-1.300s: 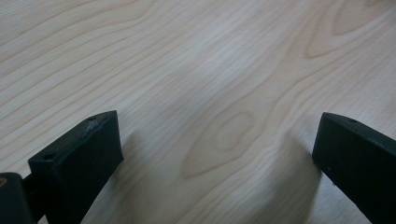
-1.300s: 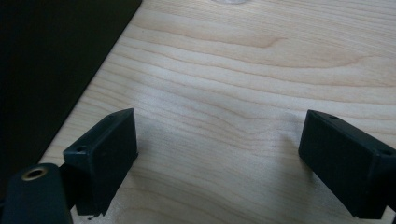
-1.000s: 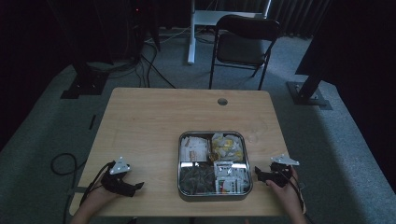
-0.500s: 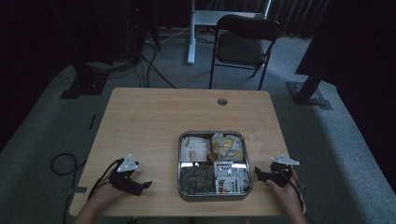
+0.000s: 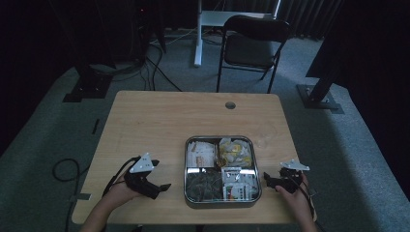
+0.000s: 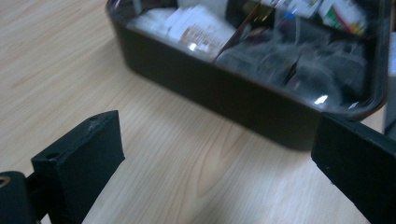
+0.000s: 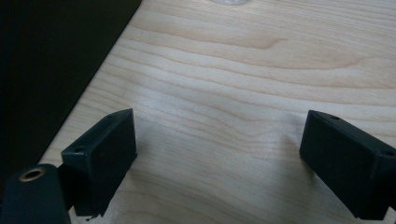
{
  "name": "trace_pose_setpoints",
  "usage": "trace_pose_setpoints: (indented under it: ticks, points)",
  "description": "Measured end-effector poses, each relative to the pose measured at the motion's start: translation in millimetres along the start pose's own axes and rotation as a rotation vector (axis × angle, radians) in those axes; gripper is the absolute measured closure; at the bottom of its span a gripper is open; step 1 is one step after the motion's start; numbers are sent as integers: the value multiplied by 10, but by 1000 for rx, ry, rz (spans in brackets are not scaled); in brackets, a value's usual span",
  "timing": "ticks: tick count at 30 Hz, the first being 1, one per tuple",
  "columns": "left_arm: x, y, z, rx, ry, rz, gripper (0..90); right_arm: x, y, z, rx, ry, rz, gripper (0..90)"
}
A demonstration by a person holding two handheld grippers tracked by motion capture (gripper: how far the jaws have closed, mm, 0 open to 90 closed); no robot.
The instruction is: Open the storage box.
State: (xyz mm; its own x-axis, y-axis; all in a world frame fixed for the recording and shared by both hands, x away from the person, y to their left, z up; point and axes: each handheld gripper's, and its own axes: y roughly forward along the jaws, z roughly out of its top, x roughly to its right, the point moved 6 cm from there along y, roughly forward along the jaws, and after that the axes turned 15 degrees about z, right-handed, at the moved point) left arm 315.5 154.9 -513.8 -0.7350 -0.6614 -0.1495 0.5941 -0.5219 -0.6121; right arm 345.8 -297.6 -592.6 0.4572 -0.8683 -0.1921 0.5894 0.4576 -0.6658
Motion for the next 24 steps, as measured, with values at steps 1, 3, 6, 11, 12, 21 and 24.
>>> trace_pose_setpoints:
  ticks: [1, 3, 6, 11, 12, 21, 24]
  points:
    - [14, 15, 35, 0, 14, -1, 23, 1, 1, 1, 0, -1, 0, 101]
    - [40, 35, 92, 6, 23, -10, 23, 3, 3, 3, -1, -1, 0, 101]
    - [76, 70, 172, 18, 36, -23, 23, 3, 4, 3, 0, -1, 0, 101]
    - [118, 129, 261, 37, 41, -36, 23, 3, 3, 3, -1, -1, 0, 101]
    - [125, 138, 272, 36, 44, -40, 23, 2, 4, 3, -1, -1, 0, 101]
    - [180, 251, 481, 65, 49, -67, 24, 2, 3, 3, 0, -1, 0, 102]
    - [226, 299, 548, 74, 64, -76, 41, 2, 3, 3, 0, -1, 0, 101]
